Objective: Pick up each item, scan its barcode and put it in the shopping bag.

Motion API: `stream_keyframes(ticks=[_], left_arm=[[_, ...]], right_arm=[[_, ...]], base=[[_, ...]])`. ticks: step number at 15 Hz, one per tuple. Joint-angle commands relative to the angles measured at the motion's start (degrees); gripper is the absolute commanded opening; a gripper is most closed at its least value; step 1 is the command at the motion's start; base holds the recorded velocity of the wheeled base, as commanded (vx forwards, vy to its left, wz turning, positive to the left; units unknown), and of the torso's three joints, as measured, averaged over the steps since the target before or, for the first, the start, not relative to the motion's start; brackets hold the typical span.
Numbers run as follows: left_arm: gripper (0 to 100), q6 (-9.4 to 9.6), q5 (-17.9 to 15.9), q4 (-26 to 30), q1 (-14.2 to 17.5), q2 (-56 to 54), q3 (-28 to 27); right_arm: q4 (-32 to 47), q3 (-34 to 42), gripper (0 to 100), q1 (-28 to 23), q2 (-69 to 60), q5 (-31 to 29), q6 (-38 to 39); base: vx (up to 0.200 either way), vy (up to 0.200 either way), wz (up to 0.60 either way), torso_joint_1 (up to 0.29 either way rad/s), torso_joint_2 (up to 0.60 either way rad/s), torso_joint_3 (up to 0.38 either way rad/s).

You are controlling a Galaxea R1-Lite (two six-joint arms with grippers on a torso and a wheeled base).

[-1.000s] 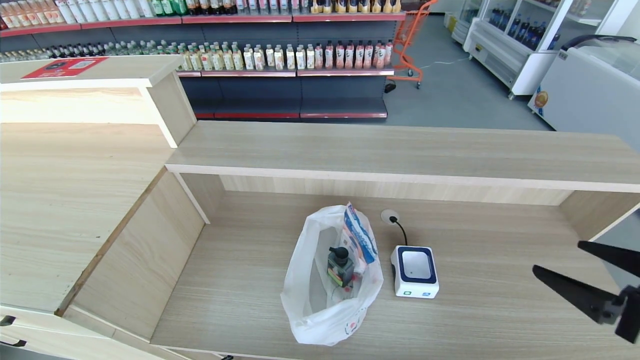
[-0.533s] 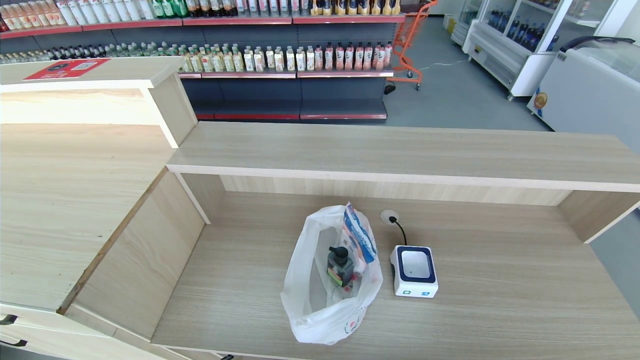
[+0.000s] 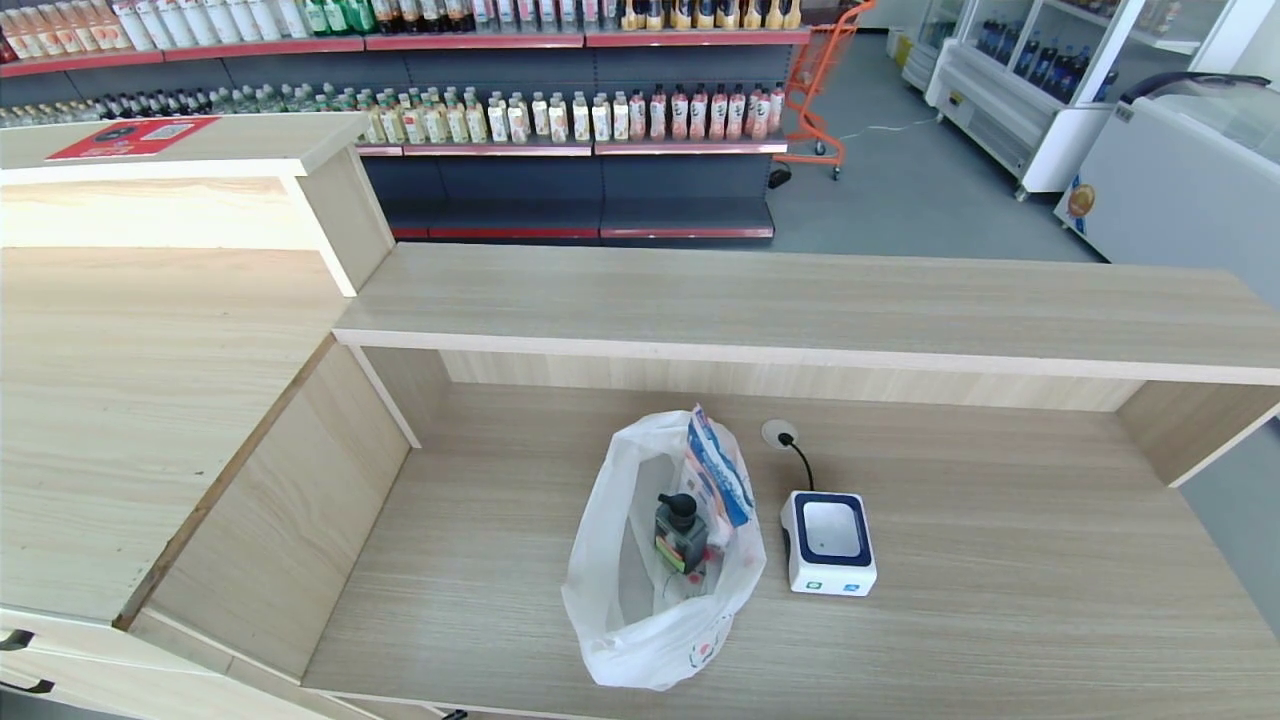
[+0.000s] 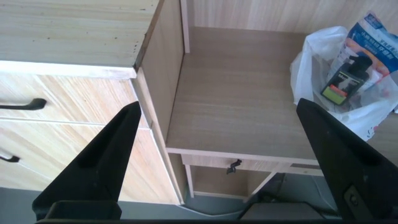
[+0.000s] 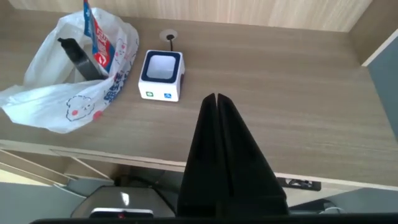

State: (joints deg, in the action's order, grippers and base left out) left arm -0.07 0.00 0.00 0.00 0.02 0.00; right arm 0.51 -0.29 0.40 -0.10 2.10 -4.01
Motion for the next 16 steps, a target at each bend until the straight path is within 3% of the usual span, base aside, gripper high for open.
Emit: stream_keyframes(ticks=[1, 3, 6, 12, 16], left_arm=[[100, -0.01, 0.00, 0.00, 0.00, -0.02, 0.00], [100, -0.19, 0.00, 0.00, 0.00, -0.02, 0.00], [100, 1.92, 0.00, 0.00, 0.00, -0.02, 0.00], [100, 1.13, 0.00, 0.00, 0.00, -0.02, 0.00], [100, 0.95, 0.00, 0.00, 0.00, -0.02, 0.00]], right_arm=[[0.10, 0.03, 0, 0.04, 0.19, 0.01, -0.03], [0.10, 0.03, 0, 0.04, 0.19, 0.01, -0.12], [0.10, 0.03, 0, 0.04, 0.19, 0.01, -0.03], [0.10, 0.03, 0, 0.04, 0.19, 0.01, -0.03], [0.10, 0.03, 0, 0.04, 0.19, 0.01, -0.03]], base=[[0.000, 0.000, 0.00, 0.000, 0.00, 0.000], [0.000, 0.000, 0.00, 0.000, 0.00, 0.000], [0.000, -0.200, 0.00, 0.001, 0.00, 0.002], [0.000, -0.200, 0.00, 0.009, 0.00, 0.001], [0.000, 0.000, 0.00, 0.000, 0.00, 0.000]])
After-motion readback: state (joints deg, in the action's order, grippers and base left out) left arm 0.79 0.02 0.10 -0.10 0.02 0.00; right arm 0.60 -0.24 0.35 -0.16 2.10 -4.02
